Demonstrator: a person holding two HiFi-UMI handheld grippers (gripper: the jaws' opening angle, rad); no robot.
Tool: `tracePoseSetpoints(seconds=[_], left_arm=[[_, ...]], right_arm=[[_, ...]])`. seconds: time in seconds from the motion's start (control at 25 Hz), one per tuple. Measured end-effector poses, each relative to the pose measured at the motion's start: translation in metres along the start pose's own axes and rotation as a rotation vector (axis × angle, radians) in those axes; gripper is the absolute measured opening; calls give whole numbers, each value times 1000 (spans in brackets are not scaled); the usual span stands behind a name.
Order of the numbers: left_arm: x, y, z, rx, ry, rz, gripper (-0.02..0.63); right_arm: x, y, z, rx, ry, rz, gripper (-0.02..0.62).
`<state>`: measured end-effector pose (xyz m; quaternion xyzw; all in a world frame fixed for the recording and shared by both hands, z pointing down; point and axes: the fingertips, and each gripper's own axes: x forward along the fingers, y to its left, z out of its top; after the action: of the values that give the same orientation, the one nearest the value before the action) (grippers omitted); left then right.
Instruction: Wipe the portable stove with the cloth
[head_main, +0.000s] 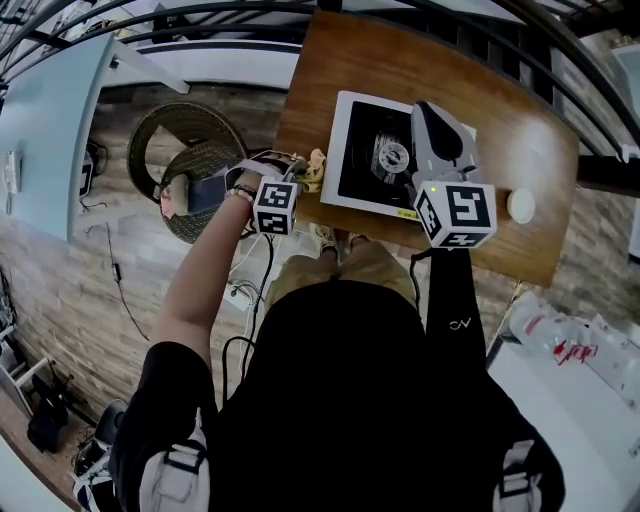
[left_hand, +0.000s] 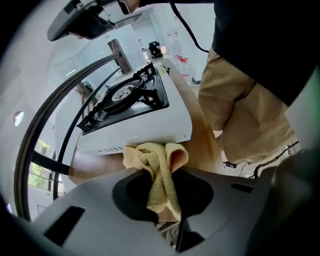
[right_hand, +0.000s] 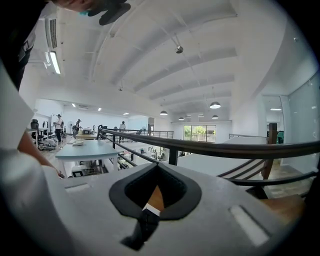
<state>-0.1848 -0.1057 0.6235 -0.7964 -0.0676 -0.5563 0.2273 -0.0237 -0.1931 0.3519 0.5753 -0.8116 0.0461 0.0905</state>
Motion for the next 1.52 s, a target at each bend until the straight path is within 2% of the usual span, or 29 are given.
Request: tracePoseSetpoints(seconds=[0.16, 0.32, 0.48, 0.76, 0.92, 1.08, 1.2, 1.32, 1.52], left_arm=[[1, -4, 1, -5, 1, 7, 64], [3, -17, 5, -1, 0, -39, 64], [4, -10, 1, -42, 32, 4, 64], [-11, -27, -14, -388, 141, 135, 66], [-14, -50, 4, -612, 172, 185, 66], [-12, -65, 18, -856, 249, 315, 67], [-7, -73, 38, -1025, 232, 389, 67], [0, -75, 68, -1067, 195, 431, 67], [19, -70, 122, -1010, 179, 442, 67]], right_arm=[[-2, 3, -2, -7, 3, 6, 2], [-6, 1, -8, -15, 14, 10, 2], [-7, -8, -9, -12, 10, 13, 2], [-26, -36, -15, 1, 0, 36, 2], [-48, -62, -20, 29, -12, 37, 2], [-72, -85, -23, 45, -37, 38, 2], [-91, -100, -28, 52, -46, 43, 2], [-110, -111, -38, 51, -39, 58, 2], [-144, -130, -50, 46, -37, 74, 2]])
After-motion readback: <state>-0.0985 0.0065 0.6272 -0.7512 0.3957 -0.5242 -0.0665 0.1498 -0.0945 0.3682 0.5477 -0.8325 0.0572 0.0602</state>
